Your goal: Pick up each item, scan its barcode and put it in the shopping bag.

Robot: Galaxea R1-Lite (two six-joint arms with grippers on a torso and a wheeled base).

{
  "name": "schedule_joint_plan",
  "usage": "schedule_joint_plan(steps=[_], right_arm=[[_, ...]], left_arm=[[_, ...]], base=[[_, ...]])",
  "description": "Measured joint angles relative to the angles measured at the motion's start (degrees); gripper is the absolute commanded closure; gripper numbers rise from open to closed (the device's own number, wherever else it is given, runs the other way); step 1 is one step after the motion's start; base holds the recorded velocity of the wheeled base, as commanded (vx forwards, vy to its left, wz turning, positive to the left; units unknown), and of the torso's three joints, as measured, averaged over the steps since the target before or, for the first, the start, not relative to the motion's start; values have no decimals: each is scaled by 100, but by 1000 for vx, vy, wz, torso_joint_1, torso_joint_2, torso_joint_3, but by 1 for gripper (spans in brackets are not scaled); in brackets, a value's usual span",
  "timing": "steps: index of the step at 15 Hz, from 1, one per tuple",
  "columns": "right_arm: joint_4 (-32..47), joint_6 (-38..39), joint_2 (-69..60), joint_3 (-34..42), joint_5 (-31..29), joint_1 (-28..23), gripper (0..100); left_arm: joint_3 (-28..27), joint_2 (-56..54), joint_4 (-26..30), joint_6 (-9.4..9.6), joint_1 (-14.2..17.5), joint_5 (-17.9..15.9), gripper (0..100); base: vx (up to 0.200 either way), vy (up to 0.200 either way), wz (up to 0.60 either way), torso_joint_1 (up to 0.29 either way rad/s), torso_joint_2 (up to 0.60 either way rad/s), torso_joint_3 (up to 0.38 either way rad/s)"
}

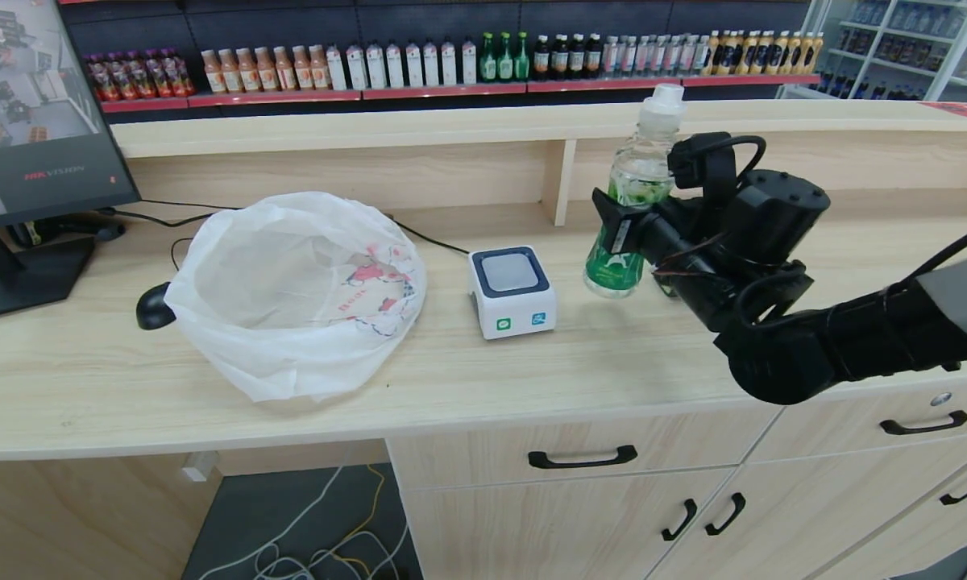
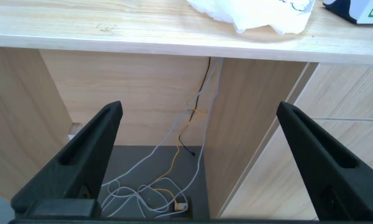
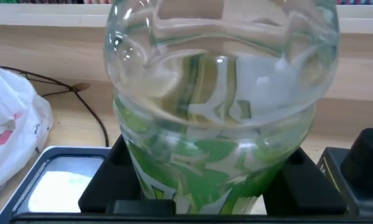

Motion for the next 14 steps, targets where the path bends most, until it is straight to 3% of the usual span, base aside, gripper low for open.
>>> schedule_joint_plan(steps=[9, 14], right_arm=[[-457, -514, -1681, 2286, -134, 606, 100], [-1501, -653, -2161, 3747, -132, 1107, 100]], left_arm=[[0, 0, 0, 2, 2, 0, 0], [0, 0, 0, 0, 2, 0, 0]], base=[[0, 0, 0, 0, 0, 0], [0, 0, 0, 0, 0, 0]])
